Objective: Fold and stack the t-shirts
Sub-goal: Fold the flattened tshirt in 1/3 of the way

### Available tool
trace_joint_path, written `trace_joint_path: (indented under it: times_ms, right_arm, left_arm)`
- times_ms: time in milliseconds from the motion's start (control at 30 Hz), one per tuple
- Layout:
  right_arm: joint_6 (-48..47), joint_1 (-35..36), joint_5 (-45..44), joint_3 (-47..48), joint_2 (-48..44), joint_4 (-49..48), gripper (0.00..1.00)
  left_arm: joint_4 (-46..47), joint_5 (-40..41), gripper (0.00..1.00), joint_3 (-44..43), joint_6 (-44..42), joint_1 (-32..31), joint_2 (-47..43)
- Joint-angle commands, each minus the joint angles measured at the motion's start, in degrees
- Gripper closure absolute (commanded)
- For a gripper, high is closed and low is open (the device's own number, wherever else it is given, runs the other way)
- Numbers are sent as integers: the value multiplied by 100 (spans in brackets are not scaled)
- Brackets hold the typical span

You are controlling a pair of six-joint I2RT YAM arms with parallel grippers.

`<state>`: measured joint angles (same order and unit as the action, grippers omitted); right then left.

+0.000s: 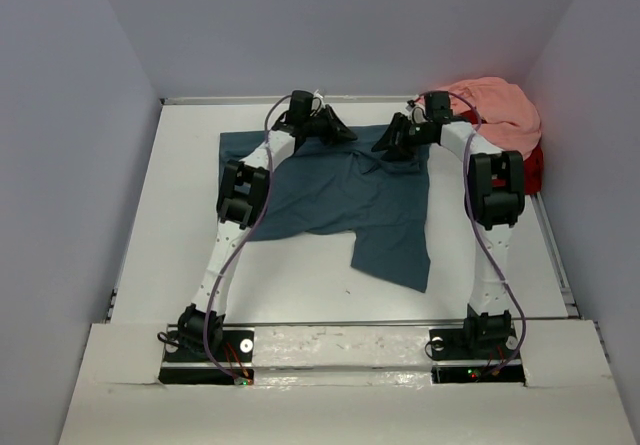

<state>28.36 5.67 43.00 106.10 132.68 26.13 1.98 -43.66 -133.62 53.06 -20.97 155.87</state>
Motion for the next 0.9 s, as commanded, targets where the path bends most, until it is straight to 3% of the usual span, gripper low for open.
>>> trace_joint_path:
  times_ms: [0,167,400,867]
  right_arm:
    - [21,224,-90,306,-620,375,41]
    - [-716,758,-907,611,-1218,1067,35]
    - [-2307,1366,-2110,1105,-999,2289,29]
    - [-1703,1604,-4097,2572,36,3862,39]
  left_arm:
    - [57,-2,92,56,152,93,-110]
    - [-311,191,92,20,258,155,-136]
    - [-575,226,92,196,399,163,-233]
    - [-1138,367,92,73,293,251,-347]
